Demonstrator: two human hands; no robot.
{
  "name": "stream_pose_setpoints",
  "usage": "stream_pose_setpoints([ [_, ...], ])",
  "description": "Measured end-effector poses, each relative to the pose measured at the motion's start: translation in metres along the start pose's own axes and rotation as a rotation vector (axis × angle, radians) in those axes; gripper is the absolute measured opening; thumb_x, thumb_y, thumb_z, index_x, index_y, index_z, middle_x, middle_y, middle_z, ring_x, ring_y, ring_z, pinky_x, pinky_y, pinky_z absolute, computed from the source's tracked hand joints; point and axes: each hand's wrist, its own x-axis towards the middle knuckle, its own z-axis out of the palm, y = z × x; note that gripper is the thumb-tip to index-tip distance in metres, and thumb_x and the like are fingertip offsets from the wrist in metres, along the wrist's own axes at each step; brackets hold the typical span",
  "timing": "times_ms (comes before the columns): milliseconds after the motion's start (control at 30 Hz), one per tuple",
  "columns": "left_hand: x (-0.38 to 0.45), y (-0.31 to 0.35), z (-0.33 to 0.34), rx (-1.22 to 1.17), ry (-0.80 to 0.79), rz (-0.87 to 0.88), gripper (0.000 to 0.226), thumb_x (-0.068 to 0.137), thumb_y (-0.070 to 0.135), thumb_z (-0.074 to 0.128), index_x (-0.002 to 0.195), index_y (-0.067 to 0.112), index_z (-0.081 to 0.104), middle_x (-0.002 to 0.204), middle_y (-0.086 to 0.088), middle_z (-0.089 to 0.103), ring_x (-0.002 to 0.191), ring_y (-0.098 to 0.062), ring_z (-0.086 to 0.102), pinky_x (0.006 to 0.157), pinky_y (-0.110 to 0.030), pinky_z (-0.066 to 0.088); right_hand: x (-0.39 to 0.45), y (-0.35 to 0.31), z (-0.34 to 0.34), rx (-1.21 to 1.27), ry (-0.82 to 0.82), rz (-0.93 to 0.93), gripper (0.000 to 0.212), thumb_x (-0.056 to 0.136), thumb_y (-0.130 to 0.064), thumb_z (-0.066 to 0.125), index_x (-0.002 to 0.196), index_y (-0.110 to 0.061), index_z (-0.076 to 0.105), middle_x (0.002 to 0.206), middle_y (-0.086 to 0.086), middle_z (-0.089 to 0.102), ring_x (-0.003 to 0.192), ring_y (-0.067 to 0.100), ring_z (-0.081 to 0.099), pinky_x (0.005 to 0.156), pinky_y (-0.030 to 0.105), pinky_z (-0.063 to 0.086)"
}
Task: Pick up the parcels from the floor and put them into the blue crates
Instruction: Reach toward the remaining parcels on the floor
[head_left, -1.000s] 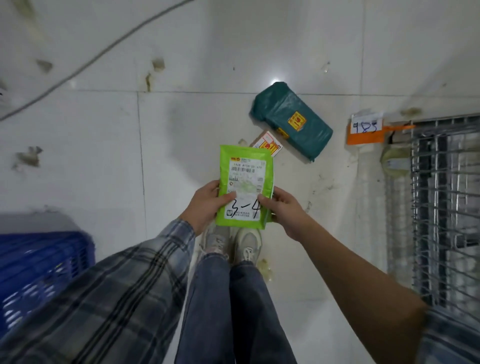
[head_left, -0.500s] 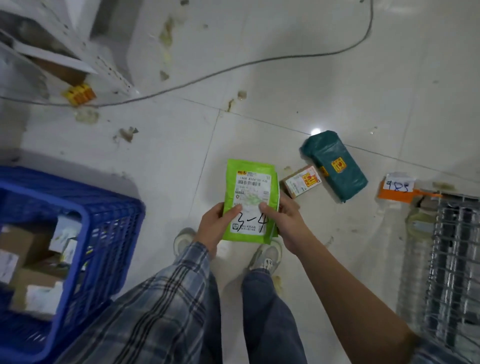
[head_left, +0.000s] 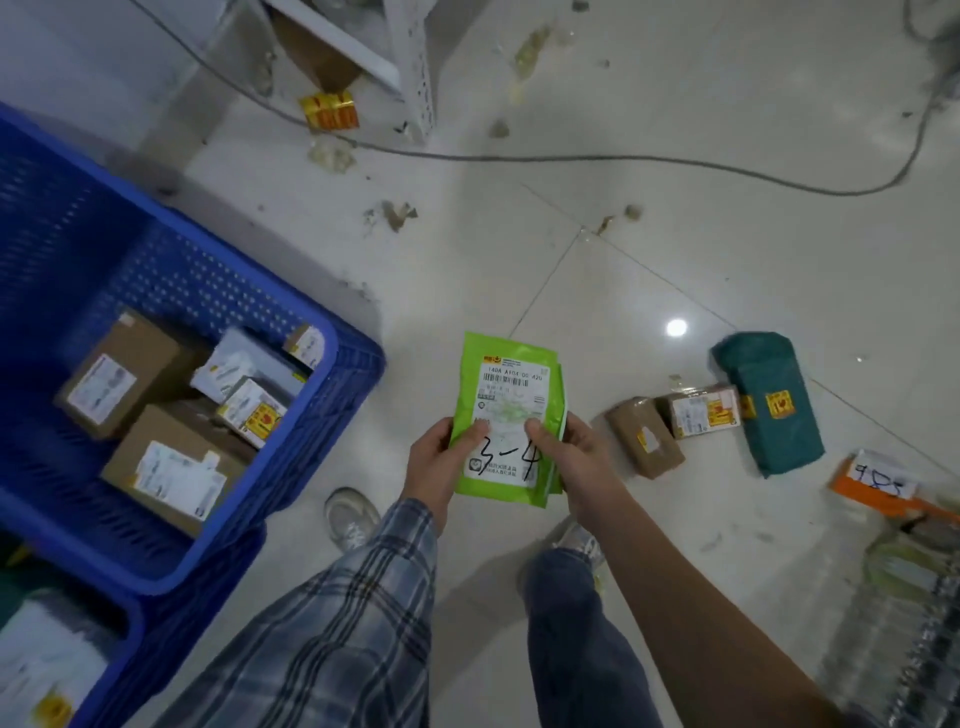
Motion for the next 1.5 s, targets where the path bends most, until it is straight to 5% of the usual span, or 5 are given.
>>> stream_pose_setpoints([
  [600, 0.029, 0.053, -0.308, -0.112, 0.183, 0.095, 0.012, 0.087, 0.017, 0.066, 0.099, 0.016, 0.069, 0.098, -0.003, 0.071, 0.09, -0.022, 0.068, 0.079, -0.032, 0.058, 0.027, 0.032, 0.337, -0.545, -0.214, -0.057, 0.02, 0.08, -0.016, 0.073, 0.099, -0.017, 0.068, 0.099, 0.007, 0.073, 0.086, 0.022, 0.071, 0.078, 0.038, 0.058],
  [767, 0.042, 0.021, -0.338, -0.162, 0.382, 0.105, 0.014, 0.092, 0.02, 0.059, 0.105, 0.016, 0.063, 0.097, 0.0, 0.068, 0.09, -0.021, 0.065, 0.078, -0.033, 0.056, 0.051, 0.065, 0.383, -0.799, -0.311, -0.109, 0.014, 0.082, -0.018, 0.071, 0.095, -0.016, 0.066, 0.088, -0.003, 0.067, 0.072, 0.004, 0.065, 0.057, 0.013, 0.054],
  [967, 0.068, -0.037, -0.359, 0.183, 0.809, -0.1, 0.041, 0.094, 0.042, 0.05, 0.119, 0.01, 0.055, 0.117, -0.006, 0.063, 0.097, -0.024, 0.061, 0.077, -0.038, 0.053, 0.079, 0.139, 0.422, -1.302, -0.391, -0.136, 0.085, 0.066, -0.076, 0.055, 0.123, -0.013, 0.056, 0.115, 0.005, 0.066, 0.104, 0.025, 0.064, 0.086, 0.043, 0.054],
  [1367, 0.095, -0.06, -0.361, 0.717, 0.898, -0.338, 0.025, 0.07, 0.017, 0.071, 0.093, 0.007, 0.064, 0.085, -0.011, 0.064, 0.07, -0.025, 0.066, 0.048, -0.026, 0.048, 0.085, 0.196, 0.449, -1.936, -0.416, -0.335, 0.048, 0.087, -0.055, 0.052, 0.109, -0.013, 0.054, 0.102, 0.008, 0.066, 0.093, 0.027, 0.064, 0.062, 0.029, 0.04],
  [1500, 0.094, -0.066, -0.356, 0.801, 0.816, -0.298, 0.04, 0.082, 0.021, 0.064, 0.12, 0.011, 0.061, 0.12, -0.01, 0.061, 0.107, -0.026, 0.061, 0.079, -0.032, 0.052, 0.087, 0.198, 0.454, -2.045, -0.39, -0.288, 0.037, 0.092, -0.046, 0.05, 0.108, -0.013, 0.054, 0.099, 0.006, 0.064, 0.093, 0.027, 0.063, 0.066, 0.029, 0.039],
])
